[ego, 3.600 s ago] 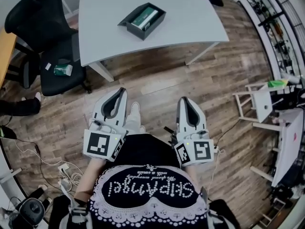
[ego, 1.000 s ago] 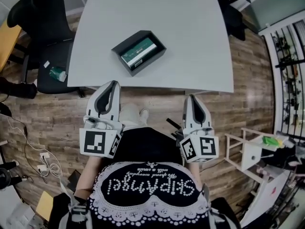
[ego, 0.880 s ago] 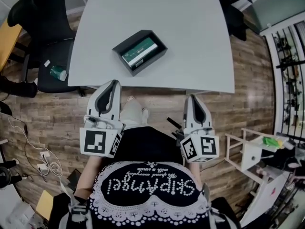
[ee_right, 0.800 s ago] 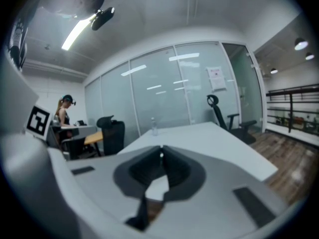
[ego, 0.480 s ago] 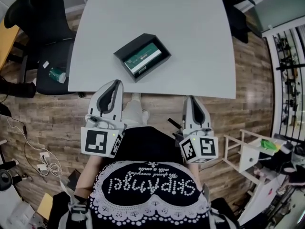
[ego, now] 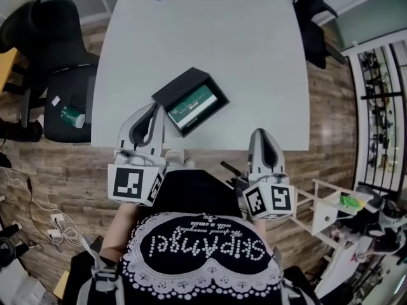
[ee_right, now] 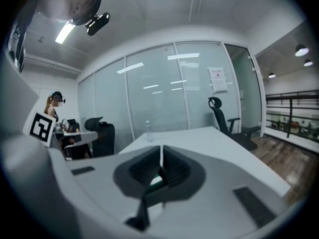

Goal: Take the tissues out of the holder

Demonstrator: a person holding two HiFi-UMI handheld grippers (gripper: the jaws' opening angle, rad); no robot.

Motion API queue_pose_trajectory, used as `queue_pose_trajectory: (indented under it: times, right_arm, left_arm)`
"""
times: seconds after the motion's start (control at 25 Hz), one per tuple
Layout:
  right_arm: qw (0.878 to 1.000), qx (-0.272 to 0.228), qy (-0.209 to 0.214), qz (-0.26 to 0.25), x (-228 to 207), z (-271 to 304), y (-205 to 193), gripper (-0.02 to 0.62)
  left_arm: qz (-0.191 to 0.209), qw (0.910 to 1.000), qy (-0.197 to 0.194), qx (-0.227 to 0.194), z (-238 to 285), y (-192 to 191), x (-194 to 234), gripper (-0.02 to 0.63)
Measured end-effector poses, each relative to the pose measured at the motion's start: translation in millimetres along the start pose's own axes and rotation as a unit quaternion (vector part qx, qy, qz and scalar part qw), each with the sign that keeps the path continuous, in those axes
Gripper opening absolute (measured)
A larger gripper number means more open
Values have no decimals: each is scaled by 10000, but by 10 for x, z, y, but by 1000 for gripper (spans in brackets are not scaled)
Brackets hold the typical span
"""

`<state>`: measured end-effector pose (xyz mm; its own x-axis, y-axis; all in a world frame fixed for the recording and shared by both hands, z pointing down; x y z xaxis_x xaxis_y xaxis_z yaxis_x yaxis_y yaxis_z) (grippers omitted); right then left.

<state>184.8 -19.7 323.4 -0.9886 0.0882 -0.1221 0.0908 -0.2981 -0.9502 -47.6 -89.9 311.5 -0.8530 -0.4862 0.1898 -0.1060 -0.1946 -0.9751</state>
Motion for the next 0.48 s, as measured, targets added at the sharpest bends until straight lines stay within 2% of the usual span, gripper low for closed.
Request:
queue_pose_trajectory:
  times: [0.48]
  right_arm:
    - [9996,221,105,122,66,429,-60,37]
  left_arm:
    - [-60,9992,-43,392,318,-161,222,31]
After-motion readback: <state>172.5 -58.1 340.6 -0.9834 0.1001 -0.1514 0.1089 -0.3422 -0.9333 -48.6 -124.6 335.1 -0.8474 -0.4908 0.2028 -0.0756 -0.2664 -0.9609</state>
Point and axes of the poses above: the fingertips, and each gripper's own axes: z forward along the fingers, x to its left, y out of its top, the point moved 1 cm from there along -z, backward along the fingers, and after that the axes turned 2 degrees about -z, right-handed, at the moved point
